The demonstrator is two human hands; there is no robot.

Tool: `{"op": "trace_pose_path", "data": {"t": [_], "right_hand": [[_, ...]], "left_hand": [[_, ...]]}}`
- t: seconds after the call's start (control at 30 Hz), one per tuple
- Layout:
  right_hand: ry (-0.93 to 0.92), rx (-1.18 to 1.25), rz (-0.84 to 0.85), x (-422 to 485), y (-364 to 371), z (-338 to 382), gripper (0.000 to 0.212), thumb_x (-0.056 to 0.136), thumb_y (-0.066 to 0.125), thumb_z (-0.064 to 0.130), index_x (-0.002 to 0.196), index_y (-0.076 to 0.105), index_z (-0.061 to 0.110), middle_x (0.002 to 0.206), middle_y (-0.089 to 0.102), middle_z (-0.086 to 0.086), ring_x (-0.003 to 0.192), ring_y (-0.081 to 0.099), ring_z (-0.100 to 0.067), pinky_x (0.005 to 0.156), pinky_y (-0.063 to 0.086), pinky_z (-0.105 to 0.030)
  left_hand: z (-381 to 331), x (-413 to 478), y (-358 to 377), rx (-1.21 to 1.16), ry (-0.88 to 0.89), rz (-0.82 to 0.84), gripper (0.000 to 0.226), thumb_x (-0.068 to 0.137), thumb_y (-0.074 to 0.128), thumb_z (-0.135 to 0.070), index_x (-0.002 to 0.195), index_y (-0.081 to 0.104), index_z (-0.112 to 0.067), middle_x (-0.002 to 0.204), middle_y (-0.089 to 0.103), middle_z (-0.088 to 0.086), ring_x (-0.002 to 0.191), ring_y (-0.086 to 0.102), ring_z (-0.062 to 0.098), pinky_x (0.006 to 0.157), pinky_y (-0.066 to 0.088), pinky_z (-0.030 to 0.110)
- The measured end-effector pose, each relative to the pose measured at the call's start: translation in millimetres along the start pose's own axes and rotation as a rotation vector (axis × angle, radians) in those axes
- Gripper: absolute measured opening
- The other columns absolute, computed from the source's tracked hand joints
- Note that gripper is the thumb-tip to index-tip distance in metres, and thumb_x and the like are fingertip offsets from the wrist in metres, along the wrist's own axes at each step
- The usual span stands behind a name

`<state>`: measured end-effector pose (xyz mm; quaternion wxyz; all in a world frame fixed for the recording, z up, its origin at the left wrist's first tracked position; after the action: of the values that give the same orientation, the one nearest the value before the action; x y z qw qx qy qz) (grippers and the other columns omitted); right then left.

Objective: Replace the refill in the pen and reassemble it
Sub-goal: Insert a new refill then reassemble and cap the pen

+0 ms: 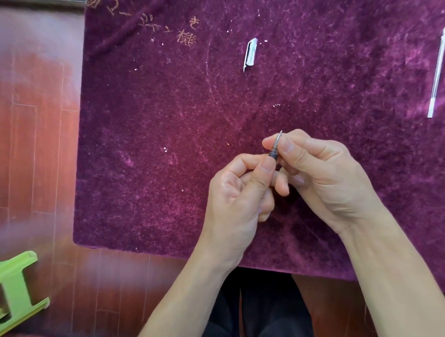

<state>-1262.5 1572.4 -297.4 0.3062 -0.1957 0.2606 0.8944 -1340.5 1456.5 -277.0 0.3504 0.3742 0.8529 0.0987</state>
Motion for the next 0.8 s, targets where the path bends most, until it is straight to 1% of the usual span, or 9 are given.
{"op": "trace_pose_path", "data": {"t": [0.1, 0.2, 0.27, 0.33, 0.43, 0.5, 0.57, 0.67, 0.8], "right_hand": [[0.016, -0.038, -0.022, 1, 1, 1, 0.026, 0.090, 0.079, 0.040, 0.103, 0.086, 0.020, 0.081, 0.063, 0.015, 0.067, 0.040, -0.020, 0.066, 0.044, -0.025], [0.045, -0.114, -0.026, 4, 3, 3, 0.028, 0.093, 0.073, 0.041, 0.109, 0.085, 0.020, 0.066, 0.057, 0.016, 0.062, 0.044, -0.010, 0.065, 0.047, -0.018], [0.043, -0.168, -0.047, 8, 2, 8, 0.030, 0.095, 0.071, 0.045, 0.109, 0.085, 0.024, 0.067, 0.055, 0.012, 0.060, 0.042, -0.006, 0.062, 0.045, -0.017], [0.024, -0.213, -0.113, 15, -4, 15, 0.024, 0.098, 0.072, 0.043, 0.106, 0.085, 0.025, 0.074, 0.058, 0.009, 0.059, 0.044, -0.003, 0.059, 0.043, -0.017], [-0.072, -0.359, -0.261, 32, -13, 33, 0.010, 0.098, 0.074, 0.031, 0.096, 0.083, 0.027, 0.073, 0.067, 0.015, 0.058, 0.052, 0.002, 0.057, 0.044, -0.013], [-0.162, -0.529, -0.340, 47, -13, 49, 0.007, 0.095, 0.075, 0.026, 0.094, 0.081, 0.030, 0.074, 0.072, 0.018, 0.063, 0.059, 0.005, 0.062, 0.047, -0.012], [-0.225, -0.678, -0.398, 65, -9, 61, 0.008, 0.092, 0.075, 0.024, 0.096, 0.079, 0.030, 0.075, 0.072, 0.016, 0.065, 0.063, 0.006, 0.067, 0.050, -0.015], [-0.276, -0.811, -0.455, 91, 4, 75, 0.010, 0.089, 0.073, 0.026, 0.098, 0.077, 0.029, 0.071, 0.068, 0.016, 0.061, 0.062, 0.005, 0.071, 0.053, -0.019], [-0.330, -0.922, -0.505, 113, 20, 87, 0.002, 0.089, 0.072, 0.032, 0.091, 0.072, 0.033, 0.069, 0.066, 0.019, 0.064, 0.064, 0.008, 0.067, 0.046, -0.004]], "left_hand": [[2, -1, 0, 0.048, 0.065, -0.069, 0.015, 0.103, 0.055, -0.016, 0.102, 0.064, -0.004, 0.072, 0.068, 0.006, 0.040, 0.036, 0.003, 0.039, 0.027, 0.019], [3, 0, -2, 0.017, 0.057, -0.126, 0.020, 0.102, 0.057, -0.022, 0.106, 0.066, -0.004, 0.072, 0.069, 0.005, 0.040, 0.039, 0.002, 0.041, 0.031, 0.019], [4, 2, -5, -0.016, 0.011, -0.137, 0.024, 0.100, 0.060, -0.027, 0.110, 0.068, -0.007, 0.073, 0.069, 0.005, 0.041, 0.041, 0.002, 0.042, 0.034, 0.018], [3, 5, -8, -0.046, -0.026, -0.148, 0.025, 0.101, 0.061, -0.028, 0.114, 0.069, -0.008, 0.075, 0.069, 0.007, 0.043, 0.043, 0.004, 0.044, 0.036, 0.017], [0, 9, -13, -0.103, -0.069, -0.158, 0.025, 0.100, 0.056, -0.019, 0.117, 0.067, -0.005, 0.077, 0.069, 0.008, 0.045, 0.043, 0.006, 0.045, 0.036, 0.018], [-2, 11, -15, -0.113, -0.079, -0.144, 0.024, 0.099, 0.053, -0.011, 0.118, 0.067, -0.005, 0.081, 0.071, 0.008, 0.048, 0.046, 0.007, 0.046, 0.038, 0.019], [-5, 11, -17, -0.100, -0.070, -0.130, 0.024, 0.103, 0.051, -0.007, 0.121, 0.066, -0.005, 0.086, 0.073, 0.008, 0.053, 0.050, 0.008, 0.049, 0.042, 0.019], [-8, 11, -21, -0.045, -0.047, -0.124, 0.026, 0.106, 0.052, -0.012, 0.129, 0.065, -0.012, 0.093, 0.075, 0.009, 0.057, 0.058, 0.009, 0.052, 0.048, 0.021], [-9, 11, -27, -0.013, -0.045, -0.146, 0.030, 0.106, 0.052, -0.022, 0.135, 0.062, -0.025, 0.085, 0.074, 0.005, 0.050, 0.055, 0.009, 0.047, 0.043, 0.020]]}}
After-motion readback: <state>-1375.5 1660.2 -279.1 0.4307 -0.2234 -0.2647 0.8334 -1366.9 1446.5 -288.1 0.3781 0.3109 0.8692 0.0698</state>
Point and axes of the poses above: each hand's wrist, its own x-axis towards the middle knuckle, its own y-axis out of the palm, z = x × y, the point moved 5 cm from there along x, towards the middle knuckle
